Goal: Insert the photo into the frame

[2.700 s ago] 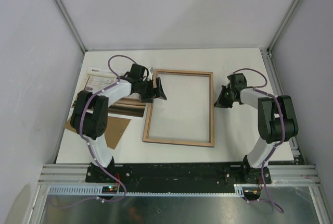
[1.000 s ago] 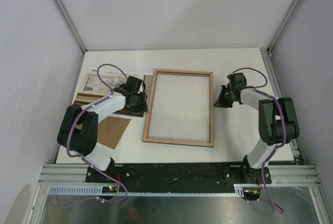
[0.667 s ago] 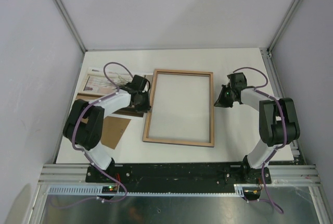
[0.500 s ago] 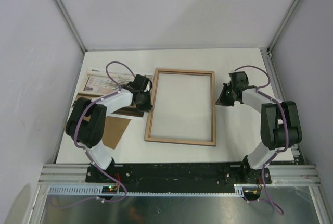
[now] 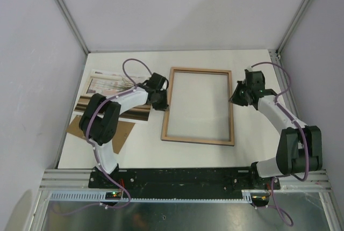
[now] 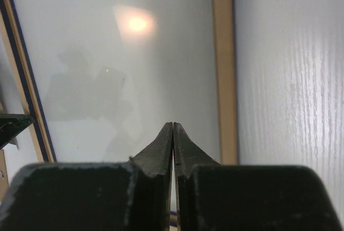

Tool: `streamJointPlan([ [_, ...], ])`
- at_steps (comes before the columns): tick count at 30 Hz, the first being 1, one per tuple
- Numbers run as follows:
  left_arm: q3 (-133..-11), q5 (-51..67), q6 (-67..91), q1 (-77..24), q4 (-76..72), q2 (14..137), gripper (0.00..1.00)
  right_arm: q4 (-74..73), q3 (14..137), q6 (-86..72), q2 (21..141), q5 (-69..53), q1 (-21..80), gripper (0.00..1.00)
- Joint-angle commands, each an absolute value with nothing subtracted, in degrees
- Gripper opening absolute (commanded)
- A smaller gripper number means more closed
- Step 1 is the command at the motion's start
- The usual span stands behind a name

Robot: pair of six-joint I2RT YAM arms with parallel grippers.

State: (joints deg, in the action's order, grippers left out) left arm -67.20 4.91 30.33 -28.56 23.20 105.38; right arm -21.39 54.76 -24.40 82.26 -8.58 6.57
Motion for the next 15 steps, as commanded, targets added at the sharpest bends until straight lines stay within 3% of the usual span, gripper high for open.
streamJointPlan([
  [1, -71.1, 7.0, 32.4, -31.3, 21.3, 108.5, 0.19, -25.2, 55.5, -24.4, 77.8, -6.3, 6.2, 0.05],
  [15, -77.9, 10.3, 37.6, -37.6, 20.2, 114.6, 0.19, -31.7, 55.5, -22.4, 70.9, -6.2, 4.1, 0.06],
])
